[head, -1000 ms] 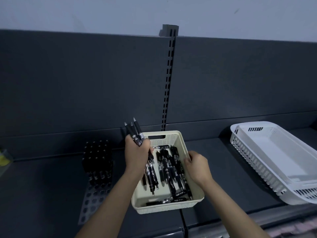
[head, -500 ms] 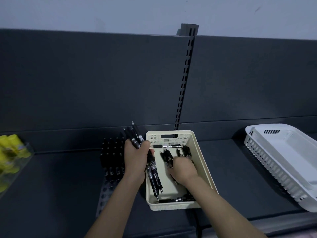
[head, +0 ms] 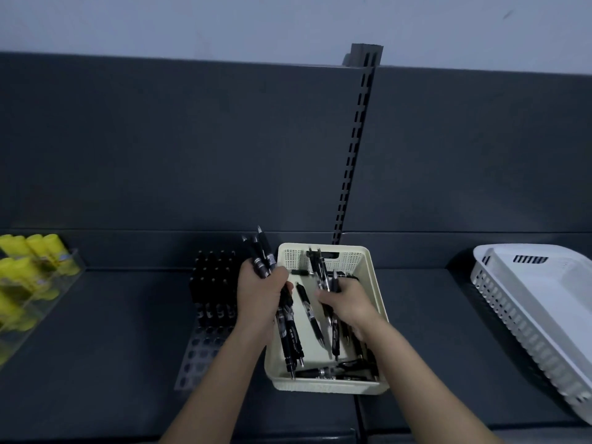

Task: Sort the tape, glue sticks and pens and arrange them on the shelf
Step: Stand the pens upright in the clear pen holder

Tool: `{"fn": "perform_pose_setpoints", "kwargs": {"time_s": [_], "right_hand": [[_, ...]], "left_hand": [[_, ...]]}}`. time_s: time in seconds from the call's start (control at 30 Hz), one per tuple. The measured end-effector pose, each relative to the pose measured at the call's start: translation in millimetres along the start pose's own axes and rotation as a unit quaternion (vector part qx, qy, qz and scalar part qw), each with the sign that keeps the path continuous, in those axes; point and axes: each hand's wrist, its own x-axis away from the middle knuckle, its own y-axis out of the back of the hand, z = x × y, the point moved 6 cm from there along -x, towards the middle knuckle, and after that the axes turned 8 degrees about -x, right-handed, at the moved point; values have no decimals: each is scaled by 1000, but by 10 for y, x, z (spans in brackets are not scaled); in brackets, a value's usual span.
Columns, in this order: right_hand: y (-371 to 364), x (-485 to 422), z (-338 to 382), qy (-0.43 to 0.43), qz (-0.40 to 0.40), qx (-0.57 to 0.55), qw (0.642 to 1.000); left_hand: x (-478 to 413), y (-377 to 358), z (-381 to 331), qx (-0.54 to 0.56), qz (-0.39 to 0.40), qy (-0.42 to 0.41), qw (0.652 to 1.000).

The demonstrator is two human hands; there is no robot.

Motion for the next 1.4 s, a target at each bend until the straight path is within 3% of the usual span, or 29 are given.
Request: {"fn": "perform_pose_setpoints", "kwargs": {"time_s": [0.13,0.27,0.47,0.57,0.67,0.87,1.1,1.4], "right_hand": [[52,164,272,14,108,-142,984],[-12,305,437,22,232,-82,969],[-182,501,623,57,293,6,954],[-310,584,747,88,266,17,960],[-450,636,918,99,237,-57,965],[-634,646,860,62,79,-191,976],[-917,809,483,-35,11,-449,893],[-1206,969,239,-53,-123,-433,892]], "left_hand": [[97,-121,-47,0,10,4,1000],[152,-208,-169,-16,31,1,999],[256,-20,-366,-45,57,-43,996],[295,174,-505,-29,53,-72,996],[296,440,-649,4,40,-93,995],[222,1194,-700,64,-31,-108,992],[63,1785,-481,77,-61,-95,991],[-67,2131,-195,68,-50,-54,995]]}}
